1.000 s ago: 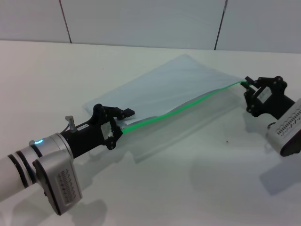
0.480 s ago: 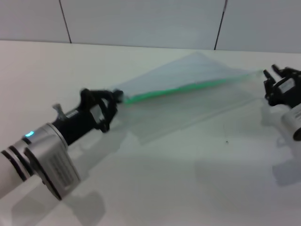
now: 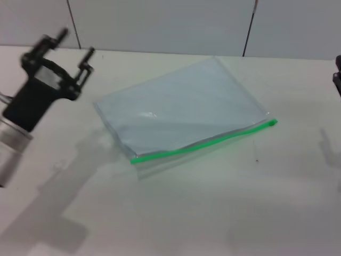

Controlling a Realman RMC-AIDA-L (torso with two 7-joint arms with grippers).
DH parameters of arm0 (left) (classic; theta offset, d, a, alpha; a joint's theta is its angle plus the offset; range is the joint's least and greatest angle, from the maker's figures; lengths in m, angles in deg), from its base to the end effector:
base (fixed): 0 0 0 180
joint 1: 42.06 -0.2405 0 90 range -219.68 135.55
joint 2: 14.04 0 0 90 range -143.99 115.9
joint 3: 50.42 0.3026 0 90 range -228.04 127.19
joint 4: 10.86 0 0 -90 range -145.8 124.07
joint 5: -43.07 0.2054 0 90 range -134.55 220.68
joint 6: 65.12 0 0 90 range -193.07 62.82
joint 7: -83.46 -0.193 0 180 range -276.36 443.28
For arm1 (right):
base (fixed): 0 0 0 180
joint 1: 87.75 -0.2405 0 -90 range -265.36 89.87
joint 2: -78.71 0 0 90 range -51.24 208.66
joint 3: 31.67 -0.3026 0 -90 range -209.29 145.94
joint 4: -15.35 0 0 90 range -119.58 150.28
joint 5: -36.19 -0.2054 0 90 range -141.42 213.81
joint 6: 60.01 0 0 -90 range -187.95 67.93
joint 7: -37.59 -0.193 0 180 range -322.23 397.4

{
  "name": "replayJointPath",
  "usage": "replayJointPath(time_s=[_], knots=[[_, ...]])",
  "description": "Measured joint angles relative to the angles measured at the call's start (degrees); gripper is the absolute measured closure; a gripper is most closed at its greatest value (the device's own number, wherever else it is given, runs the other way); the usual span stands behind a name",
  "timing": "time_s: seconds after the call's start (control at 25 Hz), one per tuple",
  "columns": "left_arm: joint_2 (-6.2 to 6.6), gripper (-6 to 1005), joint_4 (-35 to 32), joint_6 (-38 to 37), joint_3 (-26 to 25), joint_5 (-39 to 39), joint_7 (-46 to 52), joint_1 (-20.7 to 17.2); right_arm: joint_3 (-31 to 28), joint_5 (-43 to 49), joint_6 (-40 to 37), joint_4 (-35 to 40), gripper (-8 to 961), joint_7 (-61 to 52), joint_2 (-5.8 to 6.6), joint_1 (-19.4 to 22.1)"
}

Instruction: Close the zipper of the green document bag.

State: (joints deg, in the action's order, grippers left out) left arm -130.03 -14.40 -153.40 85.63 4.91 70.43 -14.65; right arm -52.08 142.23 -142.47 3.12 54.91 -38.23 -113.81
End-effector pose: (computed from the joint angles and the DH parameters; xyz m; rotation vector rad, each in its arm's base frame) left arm -0.2963 0.3789 -0.0124 -1.7072 0.2456 -0.6165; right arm 0.3106 0.3828 -0.0205 -1.5831 0.0072 0.5850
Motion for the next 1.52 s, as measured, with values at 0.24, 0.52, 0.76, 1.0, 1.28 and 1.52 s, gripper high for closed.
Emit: replayJointPath(time_s=[0.24,0.52,0.76,1.0,1.28,1.52], knots=[[0.00,512,0.06,-4.29,0.00,-7.64,8.82,-1.26,2.58,0.03,-9.51,-0.76,355,-4.31,-0.04,1.87],[-0.13,224,0.42,-8.00,0.00,-13.42,18.23,-2.33,2.76,-0.41,-11.88,0.51,67,-13.00,0.19,1.61],[-0.34,221,0.64,-5.02,0.03,-16.32,20.03,-1.95,3.15,-0.37,-11.72,0.59,68,-13.06,0.14,1.27],[-0.37,219,0.62,-4.83,0.34,-16.34,20.11,-1.88,2.95,-0.42,-11.58,0.44,69,-16.08,0.15,1.14],[-0.40,219,0.37,-4.83,0.56,-16.20,20.16,-1.84,3.26,-0.43,-11.30,1.13,68,-17.75,0.22,1.00],[-0.43,219,0.26,-5.24,0.60,-16.15,20.20,-1.84,3.27,-0.17,-11.30,1.16,67,-17.73,0.22,1.00]])
